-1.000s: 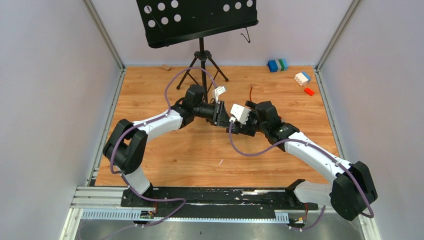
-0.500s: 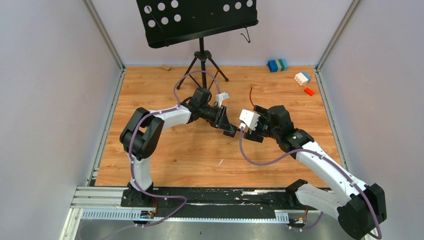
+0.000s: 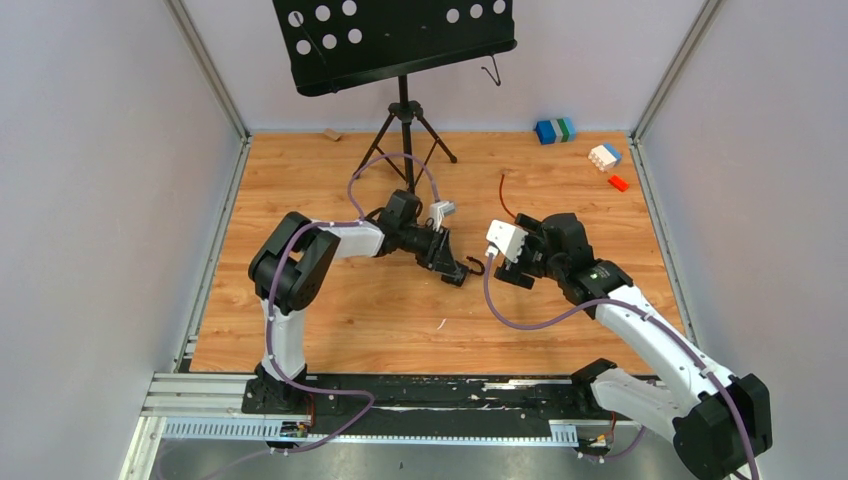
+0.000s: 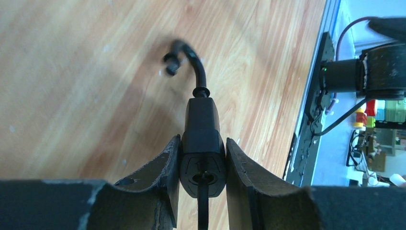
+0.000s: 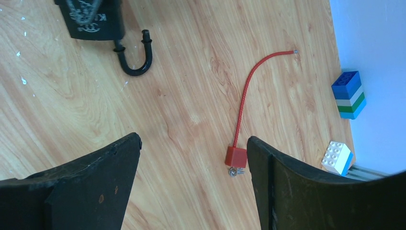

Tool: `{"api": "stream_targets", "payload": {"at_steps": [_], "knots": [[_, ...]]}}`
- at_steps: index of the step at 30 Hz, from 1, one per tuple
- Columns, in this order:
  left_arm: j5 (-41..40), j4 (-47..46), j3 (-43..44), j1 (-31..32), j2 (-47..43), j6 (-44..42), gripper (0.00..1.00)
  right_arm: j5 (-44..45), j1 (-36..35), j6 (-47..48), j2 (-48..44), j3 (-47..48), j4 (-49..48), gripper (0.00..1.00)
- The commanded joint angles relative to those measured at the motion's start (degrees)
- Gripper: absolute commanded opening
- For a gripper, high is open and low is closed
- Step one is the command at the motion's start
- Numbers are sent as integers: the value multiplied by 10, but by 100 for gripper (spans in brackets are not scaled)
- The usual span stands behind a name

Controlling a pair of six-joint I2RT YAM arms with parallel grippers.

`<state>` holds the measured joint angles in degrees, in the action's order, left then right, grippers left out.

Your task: Unlock with the key

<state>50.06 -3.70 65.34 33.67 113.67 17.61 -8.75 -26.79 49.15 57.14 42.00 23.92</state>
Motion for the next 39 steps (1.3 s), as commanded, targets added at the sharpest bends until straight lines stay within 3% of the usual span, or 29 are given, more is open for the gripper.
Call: {"api": "stream_targets", "payload": {"at_steps": [1,6,10,23,31,39], "knots": [[20,-36,-39,-1,-28,22,0,-15,4,-7,1,-2,-10,82],[17,-37,-35,-2,-4,58,0,-12,3,-9,9,3,-7,82],[2,-27,-4,-1,17,76,7,-7,4,-10,10,5,2,82],[-36,-8,133,6,113,125,43,13,5,-10,-16,-2,21,83],[-85,31,134,7,103,95,66,15,5,-12,-30,1,28,83],[-141,79,94,7,32,32,92,8,6,-17,-28,3,29,83]]}}
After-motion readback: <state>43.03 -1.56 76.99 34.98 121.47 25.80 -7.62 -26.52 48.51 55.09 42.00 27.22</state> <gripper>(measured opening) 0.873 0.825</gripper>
